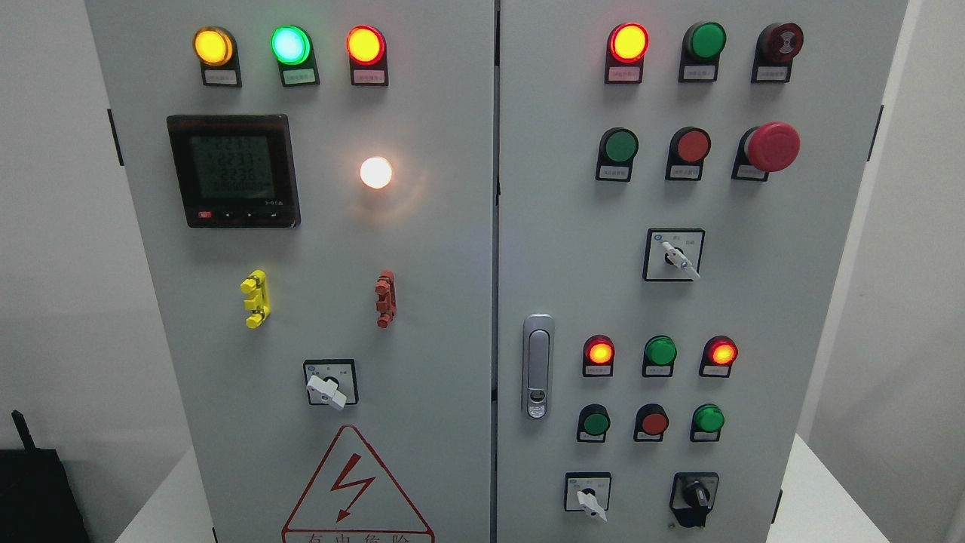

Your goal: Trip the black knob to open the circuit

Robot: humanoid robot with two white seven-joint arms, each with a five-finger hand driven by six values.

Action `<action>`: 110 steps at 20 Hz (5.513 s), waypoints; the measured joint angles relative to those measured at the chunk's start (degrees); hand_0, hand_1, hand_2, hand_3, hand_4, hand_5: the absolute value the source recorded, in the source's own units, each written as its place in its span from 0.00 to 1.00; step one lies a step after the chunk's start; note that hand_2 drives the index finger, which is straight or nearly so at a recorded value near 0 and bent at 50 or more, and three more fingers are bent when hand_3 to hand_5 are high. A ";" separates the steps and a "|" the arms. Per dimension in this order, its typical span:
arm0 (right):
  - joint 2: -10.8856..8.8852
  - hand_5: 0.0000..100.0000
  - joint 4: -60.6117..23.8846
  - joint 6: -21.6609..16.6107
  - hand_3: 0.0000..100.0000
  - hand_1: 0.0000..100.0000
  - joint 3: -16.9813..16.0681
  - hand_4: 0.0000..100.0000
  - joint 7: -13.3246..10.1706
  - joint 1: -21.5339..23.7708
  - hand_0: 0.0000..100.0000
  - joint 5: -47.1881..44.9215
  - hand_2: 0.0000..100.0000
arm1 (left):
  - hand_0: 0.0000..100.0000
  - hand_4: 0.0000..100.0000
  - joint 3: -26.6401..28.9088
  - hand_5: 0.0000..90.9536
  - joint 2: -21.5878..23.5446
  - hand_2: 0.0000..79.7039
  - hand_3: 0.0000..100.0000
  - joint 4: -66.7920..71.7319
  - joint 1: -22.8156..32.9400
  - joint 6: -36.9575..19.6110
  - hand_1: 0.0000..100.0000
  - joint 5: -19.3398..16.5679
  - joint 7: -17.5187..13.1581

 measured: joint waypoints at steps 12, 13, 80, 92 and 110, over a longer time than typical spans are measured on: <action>-0.56 0.57 -14.69 0.94 0.74 0.00 -1.41 0.65 0.18 0.77 0.00 0.20 0.00 | 0.12 0.00 0.00 0.00 0.00 0.00 0.00 0.00 0.00 0.28 0.39 0.00 0.00; -0.61 0.61 -15.65 0.95 0.75 0.00 -1.54 0.67 0.18 0.80 0.00 0.20 0.00 | 0.12 0.00 0.00 0.00 0.00 0.00 0.00 0.00 0.00 0.22 0.39 0.00 0.00; -3.55 1.00 -60.69 21.96 1.00 0.00 -6.26 1.00 -6.22 -11.24 0.00 -3.01 0.00 | 0.12 0.00 0.00 0.00 0.00 0.00 0.00 0.00 0.00 -0.05 0.39 0.00 0.00; -3.65 1.00 -61.88 22.90 1.00 0.00 -5.02 1.00 -6.26 -12.35 0.00 -3.03 0.00 | 0.12 0.00 0.00 0.00 0.00 0.00 0.00 0.00 0.00 -0.03 0.39 0.00 0.00; -3.68 1.00 -61.40 23.84 1.00 0.00 -4.08 1.00 -6.27 -13.22 0.00 -3.03 0.00 | 0.12 0.00 0.00 0.00 0.00 0.00 0.00 0.00 0.00 -0.03 0.39 0.00 0.00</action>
